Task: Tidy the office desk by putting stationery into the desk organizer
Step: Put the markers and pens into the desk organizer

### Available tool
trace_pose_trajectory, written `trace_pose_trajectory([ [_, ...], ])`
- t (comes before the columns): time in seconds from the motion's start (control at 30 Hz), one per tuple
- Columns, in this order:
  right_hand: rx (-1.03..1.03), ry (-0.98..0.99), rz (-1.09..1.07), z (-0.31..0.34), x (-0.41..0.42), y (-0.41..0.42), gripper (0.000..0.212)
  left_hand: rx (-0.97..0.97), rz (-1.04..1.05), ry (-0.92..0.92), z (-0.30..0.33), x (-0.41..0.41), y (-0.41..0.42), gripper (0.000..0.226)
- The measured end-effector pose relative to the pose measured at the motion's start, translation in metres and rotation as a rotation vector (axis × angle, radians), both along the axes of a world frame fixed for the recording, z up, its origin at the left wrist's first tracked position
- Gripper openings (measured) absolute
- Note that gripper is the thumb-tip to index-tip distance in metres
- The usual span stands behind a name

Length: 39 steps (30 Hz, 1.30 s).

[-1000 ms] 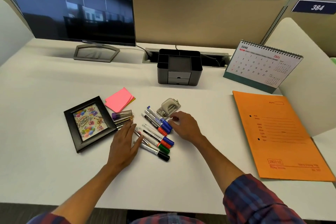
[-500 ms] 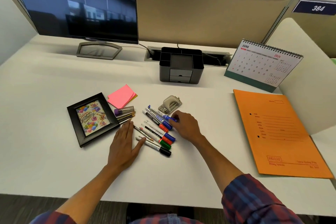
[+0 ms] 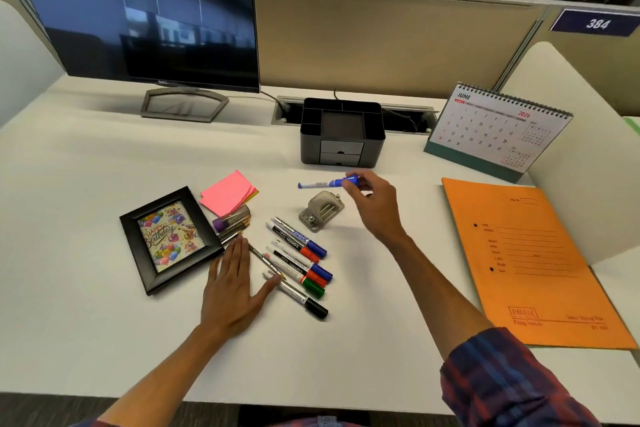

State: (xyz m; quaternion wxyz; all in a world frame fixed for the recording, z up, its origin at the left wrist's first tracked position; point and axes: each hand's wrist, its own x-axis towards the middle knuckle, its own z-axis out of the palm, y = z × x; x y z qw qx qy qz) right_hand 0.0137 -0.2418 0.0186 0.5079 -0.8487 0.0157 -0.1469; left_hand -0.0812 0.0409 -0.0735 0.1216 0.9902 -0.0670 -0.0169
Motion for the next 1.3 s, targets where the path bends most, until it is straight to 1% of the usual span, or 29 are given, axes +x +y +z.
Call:
trace_pose_trajectory([
  [0.13, -0.088, -0.084, -0.09, 0.014, 0.024, -0.017, 0.025, -0.027, 0.003, -0.003, 0.0, 0.001, 0.0, 0.099],
  [0.3, -0.226, -0.219, -0.213, 0.036, 0.047, -0.036, 0.025, -0.027, 0.035, -0.009, 0.0, -0.001, -0.001, 0.103],
  [0.47, -0.407, -0.268, -0.309, 0.051, 0.067, -0.054, 0.025, 0.005, 0.053, -0.015, -0.002, 0.001, -0.001, 0.104],
  [0.6, -0.572, -0.271, -0.354, 0.057, 0.08, -0.063, 0.025, 0.007, 0.049, -0.018, -0.003, 0.001, 0.0, 0.102],
  [0.7, -0.72, -0.218, -0.361, 0.055, 0.089, -0.065, 0.026, -0.012, 0.05, -0.017, -0.003, 0.001, 0.0, 0.102],
  [0.77, -0.765, -0.18, -0.356, 0.051, 0.094, -0.064, 0.025, -0.011, 0.052, -0.009, -0.003, 0.0, 0.0, 0.102],
  [0.83, -0.773, -0.138, -0.358, 0.046, 0.098, -0.063, 0.027, -0.018, 0.051, -0.01, -0.003, 0.0, 0.0, 0.102],
  [0.93, -0.753, -0.09, -0.348, 0.041, 0.098, -0.059, 0.037, -0.016, 0.05, -0.009, -0.004, 0.001, 0.0, 0.102],
  [1.0, -0.692, -0.076, -0.351, 0.039, 0.095, -0.055, 0.041, -0.017, 0.051, -0.01, -0.004, 0.001, 0.0, 0.102],
  [1.07, -0.573, -0.092, -0.336, 0.033, 0.089, -0.049, 0.042, -0.015, 0.049, -0.009, -0.003, 0.001, 0.0, 0.102],
  [1.17, -0.465, -0.14, -0.232, 0.016, 0.072, -0.039, 0.038, -0.022, 0.052, -0.01, -0.002, 0.001, 0.0, 0.102],
  [1.23, -0.464, -0.168, -0.166, 0.002, 0.057, -0.029, 0.032, -0.025, 0.053, -0.014, -0.002, 0.001, 0.0, 0.102],
  [1.3, -0.48, -0.166, -0.144, -0.01, 0.04, -0.017, 0.029, -0.023, 0.052, -0.013, -0.003, 0.001, -0.001, 0.102],
])
